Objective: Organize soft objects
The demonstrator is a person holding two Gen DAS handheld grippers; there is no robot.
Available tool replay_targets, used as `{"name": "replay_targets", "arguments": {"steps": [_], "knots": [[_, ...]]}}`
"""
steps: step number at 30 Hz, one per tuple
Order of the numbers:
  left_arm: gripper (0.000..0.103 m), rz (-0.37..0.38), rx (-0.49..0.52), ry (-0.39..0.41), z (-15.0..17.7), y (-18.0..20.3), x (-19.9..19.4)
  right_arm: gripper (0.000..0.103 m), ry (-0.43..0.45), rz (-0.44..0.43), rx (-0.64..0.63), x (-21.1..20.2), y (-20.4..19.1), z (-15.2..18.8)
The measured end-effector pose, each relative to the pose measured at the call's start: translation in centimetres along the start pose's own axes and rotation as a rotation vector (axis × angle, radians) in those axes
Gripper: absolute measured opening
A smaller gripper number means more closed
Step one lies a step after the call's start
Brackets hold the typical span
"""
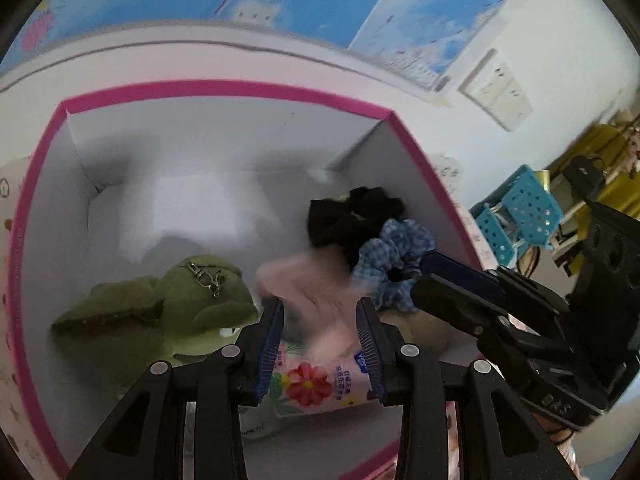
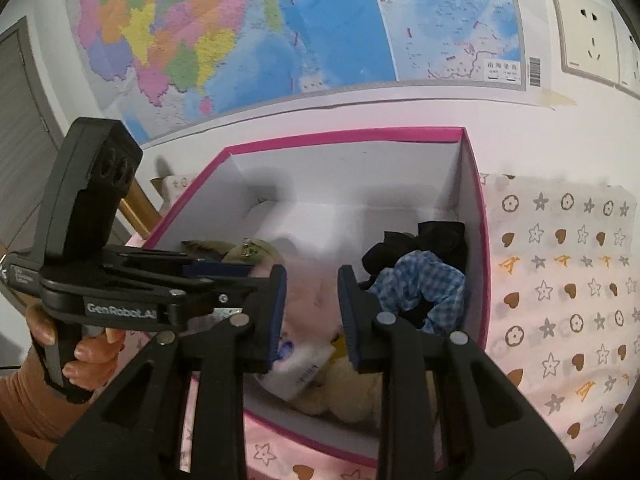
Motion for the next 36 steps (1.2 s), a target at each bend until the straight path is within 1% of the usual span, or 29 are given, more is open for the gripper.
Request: {"name": "replay_targets", "arguments": {"steps": [4,6,11,15,16,18,20,23,25,26,28,29,33,36], "knots": [[0.039,-0.022,-0.022,-0.011,0.0,-0.4,0.7,0.029,-0.003,-0.002,-0.015,-0.1,-0.4,0.4],[0.039,-0.037,-0.007,-0.003,0.0,-0.2,0.6,0.029,-0.006,-0.002,-0.025,-0.3,-0.6,0.8],[0.039,-0.046,0.019,0.039,0.5,0.0,-0.8,0.029,-0.005,-0.016,-0.033,-1.3,-0.9,1.5],[0.041,-0.045,0.06,0.092,1.1,0.6,-2.7,0.03,0.012,-0.05,-0.031,-2.9,-1.4,2.1],[0.043,-0.037,0.077,0.108,1.4,0.9,-3.3,0.031,0.017,-0.061,-0.032,-3.4,-1.6,2.3],[0.044,-0.023,0.112,0.141,2.2,1.4,-4.7,0.038,0.024,-0.082,-0.043,-4.4,-2.1,2.8],[0.046,0.002,0.14,0.166,3.1,2.1,-6.0,0.041,0.032,-0.099,-0.052,-5.3,-2.5,3.4],[0.047,0.04,0.189,0.205,4.7,3.3,-7.8,0.043,0.031,-0.117,-0.061,-6.7,-3.1,4.7],[0.047,0.057,0.214,0.216,6.2,3.8,-8.7,0.046,0.022,-0.126,-0.057,-7.3,-3.2,5.8],[0.047,0.064,0.219,0.214,6.7,4.0,-8.9,0.049,0.018,-0.125,-0.053,-7.4,-3.1,6.2],[0.047,0.088,0.204,0.207,8.2,4.1,-9.0,0.05,-0.005,-0.127,-0.038,-7.5,-3.0,7.7],[0.047,0.106,0.195,0.192,9.0,4.1,-8.8,0.05,-0.024,-0.124,-0.027,-7.4,-2.8,8.6],[0.047,0.115,0.178,0.131,12.4,4.1,-7.5,0.05,-0.096,-0.119,0.005,-6.7,-2.6,11.9],[0.047,0.105,0.158,0.087,14.7,3.8,-6.1,0.05,-0.155,-0.115,0.028,-6.1,-2.5,14.5]]}}
Point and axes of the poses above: each gripper's, at about its wrist camera, not at the fingertips, and x roughly the way its jaws point, y to its right, z to its underside, the point moved 6 cm from there along x, roughly the way its jaws point, and after that the axes turned 6 degrees about z, right-handed, at the moved point
